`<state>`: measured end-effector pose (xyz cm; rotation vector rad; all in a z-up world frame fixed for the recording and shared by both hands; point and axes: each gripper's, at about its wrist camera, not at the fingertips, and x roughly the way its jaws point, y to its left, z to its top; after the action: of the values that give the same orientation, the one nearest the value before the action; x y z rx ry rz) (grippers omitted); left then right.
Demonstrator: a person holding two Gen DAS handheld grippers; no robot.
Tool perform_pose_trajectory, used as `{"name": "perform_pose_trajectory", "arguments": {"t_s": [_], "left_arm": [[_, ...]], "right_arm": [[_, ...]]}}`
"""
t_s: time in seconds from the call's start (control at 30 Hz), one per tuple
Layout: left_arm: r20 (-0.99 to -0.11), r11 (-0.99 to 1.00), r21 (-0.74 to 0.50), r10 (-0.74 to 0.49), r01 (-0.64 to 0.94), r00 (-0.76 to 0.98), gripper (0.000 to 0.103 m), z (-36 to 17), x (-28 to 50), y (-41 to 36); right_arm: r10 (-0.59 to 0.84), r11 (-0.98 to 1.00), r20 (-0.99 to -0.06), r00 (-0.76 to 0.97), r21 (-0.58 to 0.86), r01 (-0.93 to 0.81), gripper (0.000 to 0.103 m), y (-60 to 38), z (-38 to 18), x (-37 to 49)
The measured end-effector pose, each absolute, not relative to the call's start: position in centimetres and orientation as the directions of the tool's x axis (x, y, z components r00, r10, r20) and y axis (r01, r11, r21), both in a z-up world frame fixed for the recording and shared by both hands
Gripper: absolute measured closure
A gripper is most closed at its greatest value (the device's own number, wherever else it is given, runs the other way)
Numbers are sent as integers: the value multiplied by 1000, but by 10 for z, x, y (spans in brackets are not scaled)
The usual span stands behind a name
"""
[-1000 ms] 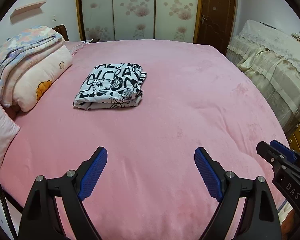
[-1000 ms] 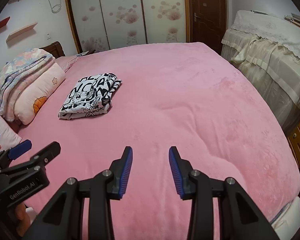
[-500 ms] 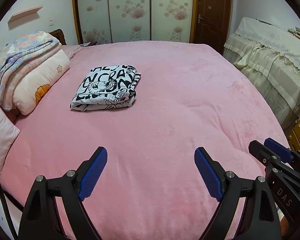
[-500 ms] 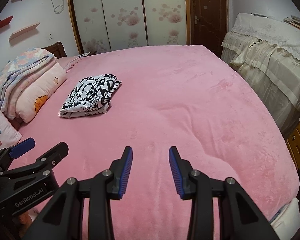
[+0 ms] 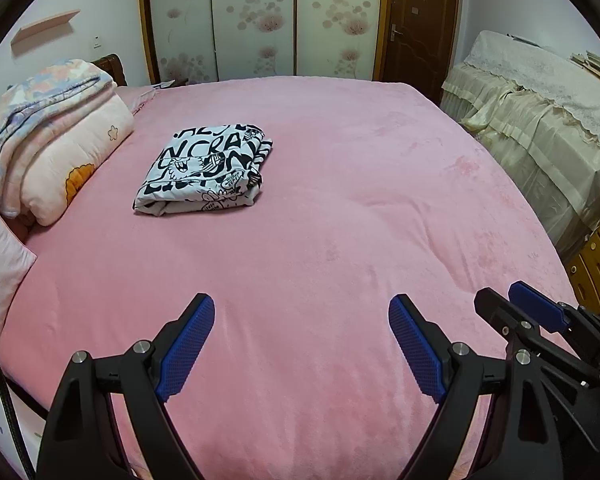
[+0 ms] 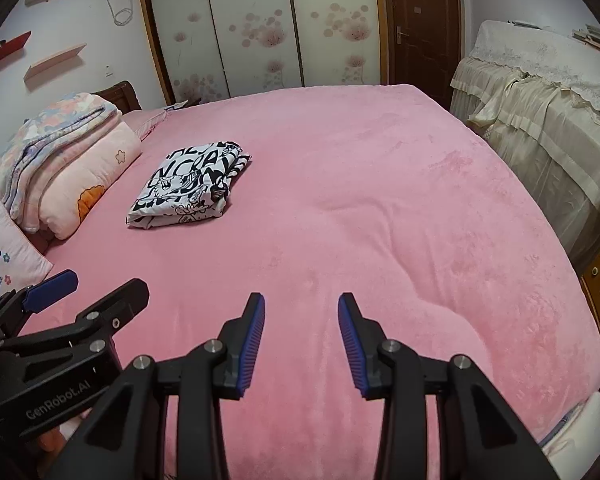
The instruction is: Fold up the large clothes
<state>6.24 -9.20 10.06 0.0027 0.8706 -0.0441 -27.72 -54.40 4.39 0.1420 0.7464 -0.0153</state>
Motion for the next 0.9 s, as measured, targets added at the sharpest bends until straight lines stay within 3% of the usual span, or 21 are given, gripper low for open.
{"name": "perform_pose_trajectory", "arguments": {"t_s": [0.9], "left_arm": [[-778, 1000, -16, -27, 23, 628, 15, 98, 56, -92]], "right_arm": [[37, 989, -679, 733, 128, 68, 62, -543, 43, -282]]}}
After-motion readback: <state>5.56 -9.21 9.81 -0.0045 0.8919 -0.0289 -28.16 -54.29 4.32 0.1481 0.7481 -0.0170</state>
